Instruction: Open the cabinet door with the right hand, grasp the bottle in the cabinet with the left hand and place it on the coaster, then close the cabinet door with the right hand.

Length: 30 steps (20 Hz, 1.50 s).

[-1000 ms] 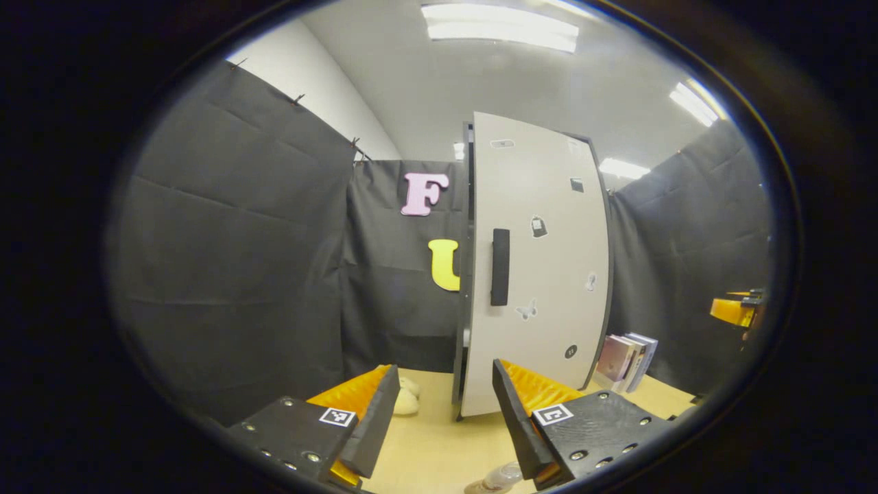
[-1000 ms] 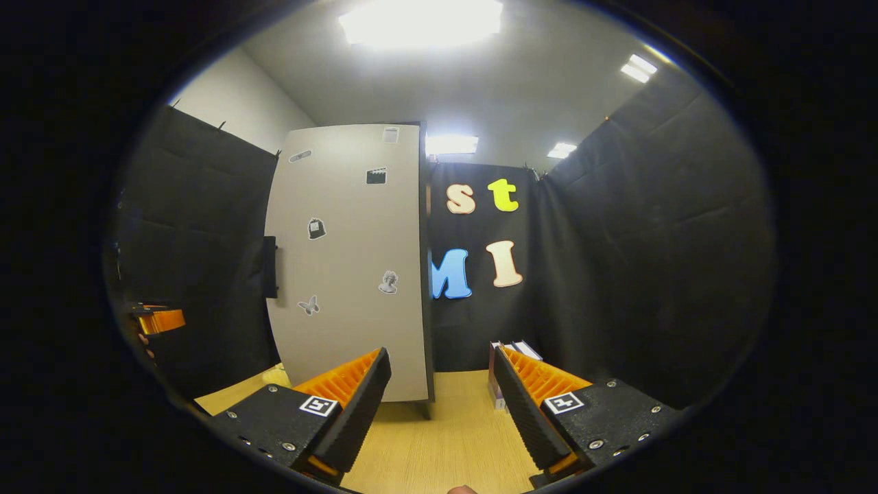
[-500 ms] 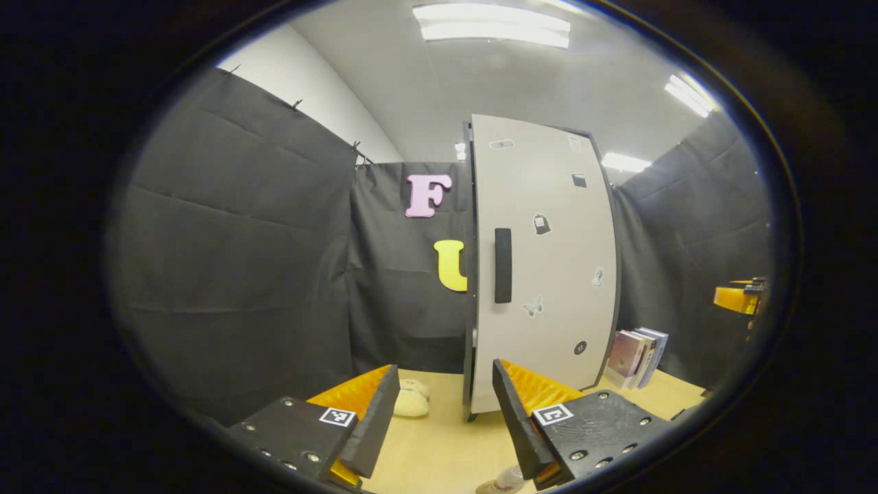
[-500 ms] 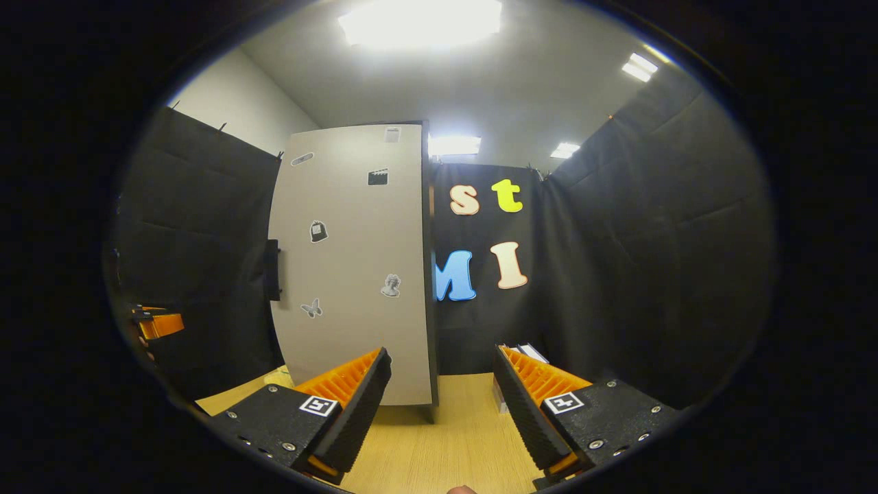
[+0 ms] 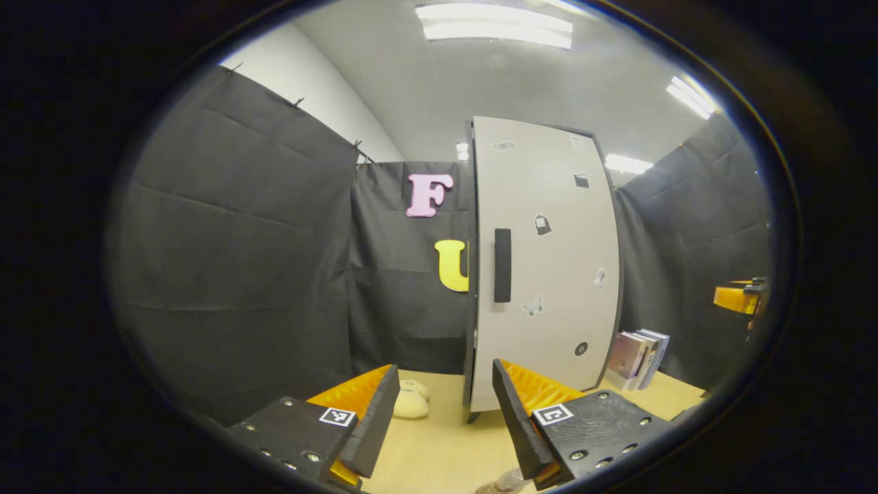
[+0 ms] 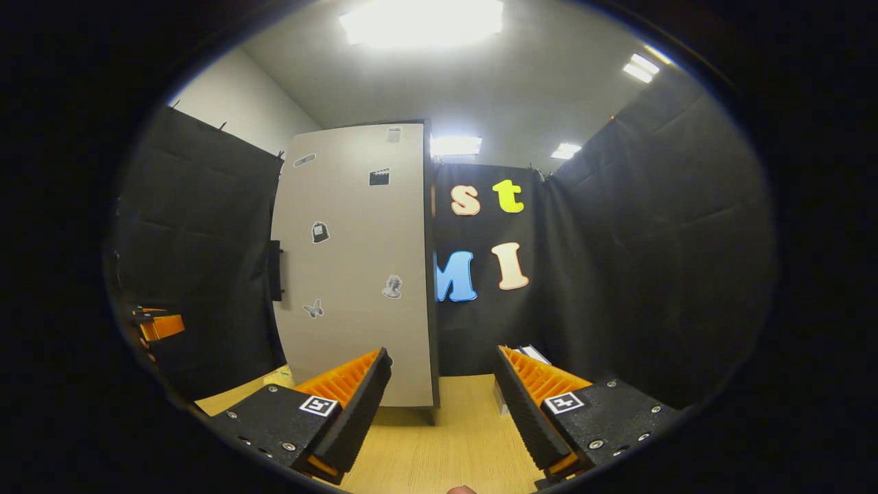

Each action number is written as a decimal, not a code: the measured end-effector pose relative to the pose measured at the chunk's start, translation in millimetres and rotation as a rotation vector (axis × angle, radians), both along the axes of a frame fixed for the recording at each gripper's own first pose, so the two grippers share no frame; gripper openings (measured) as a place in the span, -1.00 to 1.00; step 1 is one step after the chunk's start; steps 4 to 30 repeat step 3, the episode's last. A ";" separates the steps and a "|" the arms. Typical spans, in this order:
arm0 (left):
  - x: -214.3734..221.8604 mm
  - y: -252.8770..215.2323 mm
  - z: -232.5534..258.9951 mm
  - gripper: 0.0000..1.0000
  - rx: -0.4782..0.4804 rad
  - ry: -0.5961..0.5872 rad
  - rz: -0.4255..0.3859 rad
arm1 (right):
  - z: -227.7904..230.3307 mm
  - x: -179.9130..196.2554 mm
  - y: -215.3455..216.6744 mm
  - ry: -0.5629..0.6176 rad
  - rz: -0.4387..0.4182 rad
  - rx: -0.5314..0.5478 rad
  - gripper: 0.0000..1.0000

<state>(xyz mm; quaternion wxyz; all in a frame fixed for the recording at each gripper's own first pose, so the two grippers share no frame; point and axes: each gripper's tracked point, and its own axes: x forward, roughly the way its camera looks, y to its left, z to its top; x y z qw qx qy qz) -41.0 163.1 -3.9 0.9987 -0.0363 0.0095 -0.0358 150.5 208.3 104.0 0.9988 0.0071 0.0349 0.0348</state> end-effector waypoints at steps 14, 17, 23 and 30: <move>0.0 0.1 0.4 0.67 0.004 -0.002 0.002 | 0.0 -1.2 -0.2 0.001 0.000 0.004 0.87; 0.0 0.1 0.4 0.67 0.004 -0.002 0.002 | 0.0 -1.2 -0.2 0.001 0.000 0.004 0.87; 0.0 0.1 0.4 0.67 0.004 -0.002 0.002 | 0.0 -1.2 -0.2 0.001 0.000 0.004 0.87; 0.0 0.1 0.4 0.67 0.004 -0.002 0.002 | 0.0 -1.2 -0.2 0.001 0.000 0.004 0.87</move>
